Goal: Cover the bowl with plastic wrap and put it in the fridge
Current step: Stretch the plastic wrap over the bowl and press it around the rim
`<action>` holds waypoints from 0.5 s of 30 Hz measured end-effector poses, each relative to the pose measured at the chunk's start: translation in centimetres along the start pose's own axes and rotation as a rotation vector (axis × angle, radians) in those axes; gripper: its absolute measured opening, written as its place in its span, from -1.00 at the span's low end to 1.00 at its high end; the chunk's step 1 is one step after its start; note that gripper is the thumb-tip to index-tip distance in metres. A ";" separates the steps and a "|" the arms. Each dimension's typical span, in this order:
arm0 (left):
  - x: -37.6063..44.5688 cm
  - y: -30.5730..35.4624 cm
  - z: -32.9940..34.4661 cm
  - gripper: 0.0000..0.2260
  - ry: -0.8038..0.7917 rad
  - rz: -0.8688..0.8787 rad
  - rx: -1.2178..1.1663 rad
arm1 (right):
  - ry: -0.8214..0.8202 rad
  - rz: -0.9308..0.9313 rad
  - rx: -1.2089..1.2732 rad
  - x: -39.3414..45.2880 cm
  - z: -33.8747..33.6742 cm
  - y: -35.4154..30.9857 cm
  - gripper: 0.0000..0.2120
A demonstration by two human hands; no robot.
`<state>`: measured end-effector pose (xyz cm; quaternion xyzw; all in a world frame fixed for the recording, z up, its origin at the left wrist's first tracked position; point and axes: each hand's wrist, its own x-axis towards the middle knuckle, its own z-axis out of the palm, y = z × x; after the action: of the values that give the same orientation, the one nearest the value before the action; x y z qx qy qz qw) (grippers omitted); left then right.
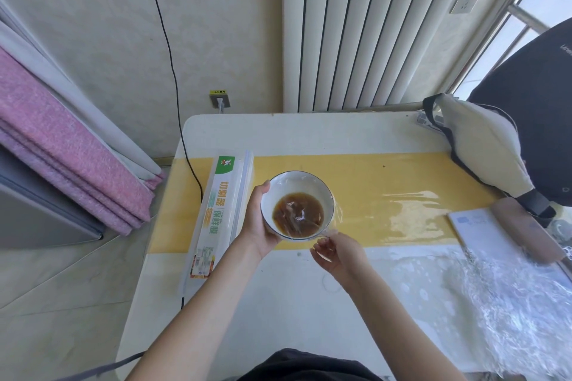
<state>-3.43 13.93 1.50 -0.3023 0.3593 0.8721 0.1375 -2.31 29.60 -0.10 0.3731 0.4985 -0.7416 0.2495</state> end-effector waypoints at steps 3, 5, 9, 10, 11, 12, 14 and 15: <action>0.0 0.3 -0.4 -0.71 0.025 0.030 -0.035 | -0.008 -0.103 -0.044 -0.1 -0.8 -0.4 -0.48; 0.0 0.4 -0.6 -0.70 0.029 0.029 -0.035 | -0.047 -0.203 -0.097 -0.4 -0.8 -0.7 -0.42; -0.1 0.2 -0.9 -0.65 0.026 0.008 -0.025 | -0.054 -0.434 -0.172 -0.7 0.4 -0.5 -0.63; -0.2 0.2 -1.0 -0.64 0.025 0.009 -0.025 | -0.033 -0.481 -0.172 -0.7 0.6 -0.5 -0.67; -0.2 0.2 -1.1 -0.65 0.021 0.012 -0.027 | -0.009 -0.516 -0.169 -0.6 0.8 -0.6 -0.67; -0.2 0.2 -1.2 -0.65 0.022 0.014 -0.035 | 0.018 -0.529 -0.162 -0.5 1.1 -0.7 -0.67; -0.4 0.0 -1.4 -0.66 0.016 0.021 -0.048 | 0.047 -0.515 -0.120 -0.4 1.8 -1.0 -0.66; -0.4 -0.1 -1.5 -0.66 0.013 0.024 -0.051 | 0.049 -0.495 -0.100 -0.2 2.2 -1.0 -0.66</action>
<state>-2.46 12.94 0.90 -0.3072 0.3414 0.8806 0.1169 -3.62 27.92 1.15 0.2447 0.6167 -0.7453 0.0661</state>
